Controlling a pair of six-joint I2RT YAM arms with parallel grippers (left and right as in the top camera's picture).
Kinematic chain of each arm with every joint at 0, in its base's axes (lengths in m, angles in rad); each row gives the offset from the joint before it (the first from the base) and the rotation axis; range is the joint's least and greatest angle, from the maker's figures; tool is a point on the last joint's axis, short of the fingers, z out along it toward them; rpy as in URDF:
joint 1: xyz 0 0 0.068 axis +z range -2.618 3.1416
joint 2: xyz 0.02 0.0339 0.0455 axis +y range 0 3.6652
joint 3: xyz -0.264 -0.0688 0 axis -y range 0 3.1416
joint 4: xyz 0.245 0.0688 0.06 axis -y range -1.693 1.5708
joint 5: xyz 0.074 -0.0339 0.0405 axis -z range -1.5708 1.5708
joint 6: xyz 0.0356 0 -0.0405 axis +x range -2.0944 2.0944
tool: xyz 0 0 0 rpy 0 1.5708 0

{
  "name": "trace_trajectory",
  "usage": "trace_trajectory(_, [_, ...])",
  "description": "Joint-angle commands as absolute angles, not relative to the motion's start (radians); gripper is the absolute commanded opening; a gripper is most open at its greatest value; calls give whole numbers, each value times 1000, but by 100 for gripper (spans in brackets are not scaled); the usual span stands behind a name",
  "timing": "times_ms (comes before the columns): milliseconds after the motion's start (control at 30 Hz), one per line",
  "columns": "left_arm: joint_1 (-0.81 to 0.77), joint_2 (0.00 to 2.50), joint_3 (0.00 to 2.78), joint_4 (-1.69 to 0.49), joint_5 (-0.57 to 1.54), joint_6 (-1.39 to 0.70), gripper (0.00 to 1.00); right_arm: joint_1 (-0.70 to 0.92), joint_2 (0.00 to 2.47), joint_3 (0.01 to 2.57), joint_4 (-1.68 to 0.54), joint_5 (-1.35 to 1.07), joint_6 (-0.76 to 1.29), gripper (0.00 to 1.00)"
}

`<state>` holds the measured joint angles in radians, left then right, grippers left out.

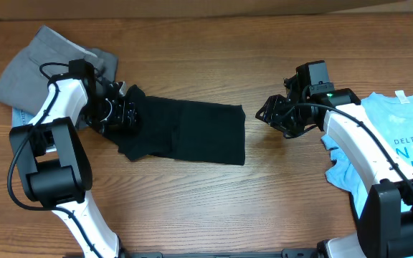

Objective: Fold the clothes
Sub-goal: 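Lift the polo's left end with the left gripper and fold it rightward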

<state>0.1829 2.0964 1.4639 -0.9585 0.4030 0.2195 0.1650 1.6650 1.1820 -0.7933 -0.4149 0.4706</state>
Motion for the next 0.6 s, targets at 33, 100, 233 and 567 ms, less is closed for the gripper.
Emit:
trace_trajectory(33, [178,2120,1439,-959,446,247,52,163,1644,1187,-788,-421,463,55])
trace_trajectory(100, [178,2120,1439,-971,446,244,28,163,1644,1187,-788,-421,463,55])
trace_trajectory(233, [194,2120,1477,-1043,445,239,8,163,1644,1187,-788,-421,463,55])
trace_trajectory(567, [172,2114,1903,-1349,445,175,4,163,1644,1187,-788,-421,463,55])
